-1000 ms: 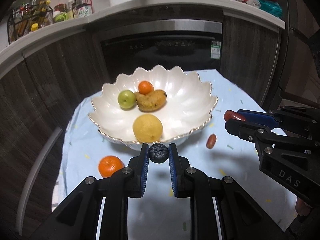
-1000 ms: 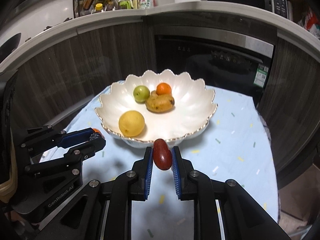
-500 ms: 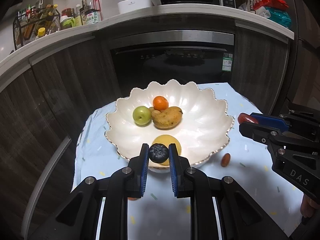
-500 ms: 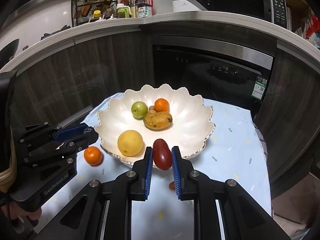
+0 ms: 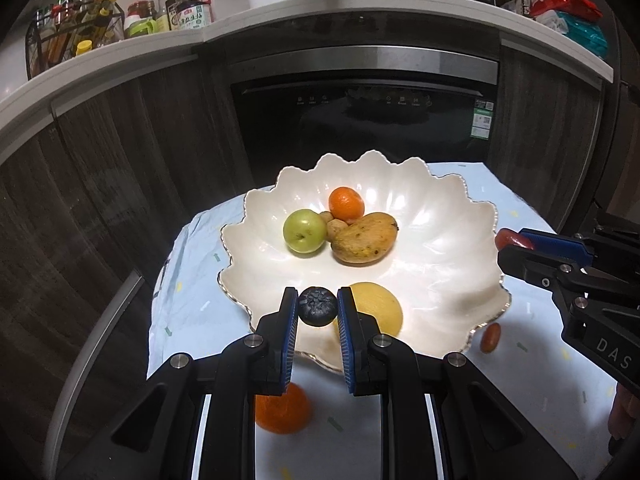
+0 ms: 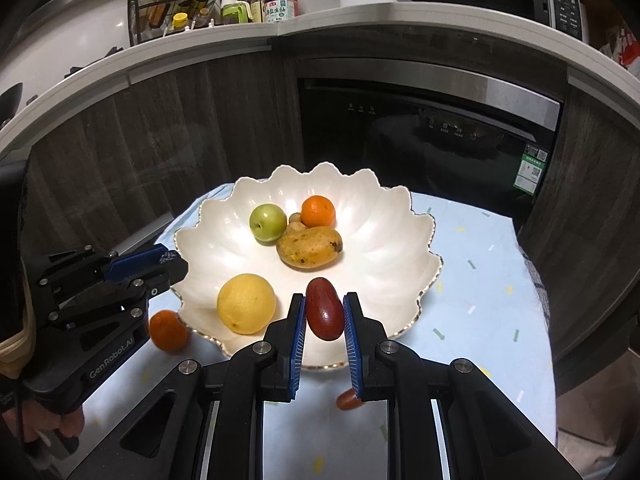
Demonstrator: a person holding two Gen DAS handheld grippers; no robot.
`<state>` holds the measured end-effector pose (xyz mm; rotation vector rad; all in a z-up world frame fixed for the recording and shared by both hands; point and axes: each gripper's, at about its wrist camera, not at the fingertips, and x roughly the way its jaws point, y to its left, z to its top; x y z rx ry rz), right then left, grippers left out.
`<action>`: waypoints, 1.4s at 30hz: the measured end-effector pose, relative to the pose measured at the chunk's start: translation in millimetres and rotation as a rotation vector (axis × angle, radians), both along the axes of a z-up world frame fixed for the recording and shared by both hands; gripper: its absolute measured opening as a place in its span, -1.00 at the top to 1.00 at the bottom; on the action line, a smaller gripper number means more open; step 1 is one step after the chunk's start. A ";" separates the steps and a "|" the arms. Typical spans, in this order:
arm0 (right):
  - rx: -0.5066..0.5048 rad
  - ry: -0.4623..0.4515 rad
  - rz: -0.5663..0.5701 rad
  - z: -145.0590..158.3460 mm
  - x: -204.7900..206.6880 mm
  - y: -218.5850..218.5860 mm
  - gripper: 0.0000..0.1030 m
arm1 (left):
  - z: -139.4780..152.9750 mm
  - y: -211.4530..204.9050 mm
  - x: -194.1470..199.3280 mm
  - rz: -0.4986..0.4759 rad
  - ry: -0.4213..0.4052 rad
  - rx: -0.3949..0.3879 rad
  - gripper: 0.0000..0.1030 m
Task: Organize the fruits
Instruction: 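Lift the blueberry and grape and carry both over the bowl, then open both tools to drop the blueberry and grape into the bowl, then withdraw both tools from the bowl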
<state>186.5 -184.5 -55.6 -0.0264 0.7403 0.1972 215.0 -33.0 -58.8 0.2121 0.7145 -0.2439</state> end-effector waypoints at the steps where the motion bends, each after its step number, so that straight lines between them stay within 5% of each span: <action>1: 0.000 0.004 -0.001 -1.6 1.9 -0.4 0.61 | -1.7 0.3 2.9 0.001 0.003 0.001 0.60; 14: -0.011 0.076 -0.018 -21.4 19.9 -3.1 0.56 | -16.3 0.7 19.7 0.009 0.042 0.007 0.59; 15: -0.013 0.081 -0.021 -22.1 20.8 -3.4 0.53 | -16.6 1.1 20.2 0.013 0.044 0.008 0.54; 17: -0.019 0.078 -0.034 -21.9 20.4 -4.0 0.08 | -16.6 1.6 19.8 0.023 0.040 0.016 0.27; 19: -0.029 0.057 -0.052 -18.7 17.6 -5.1 -0.13 | -15.0 2.0 17.9 0.029 0.026 0.022 0.17; 31: -0.032 -0.001 -0.088 -2.3 5.4 -9.3 -0.58 | 2.0 5.6 4.7 0.054 -0.013 0.022 -0.58; 42: -0.057 -0.046 -0.114 19.0 -14.2 -10.9 -0.63 | 20.2 9.4 -16.8 0.066 -0.046 0.024 -0.66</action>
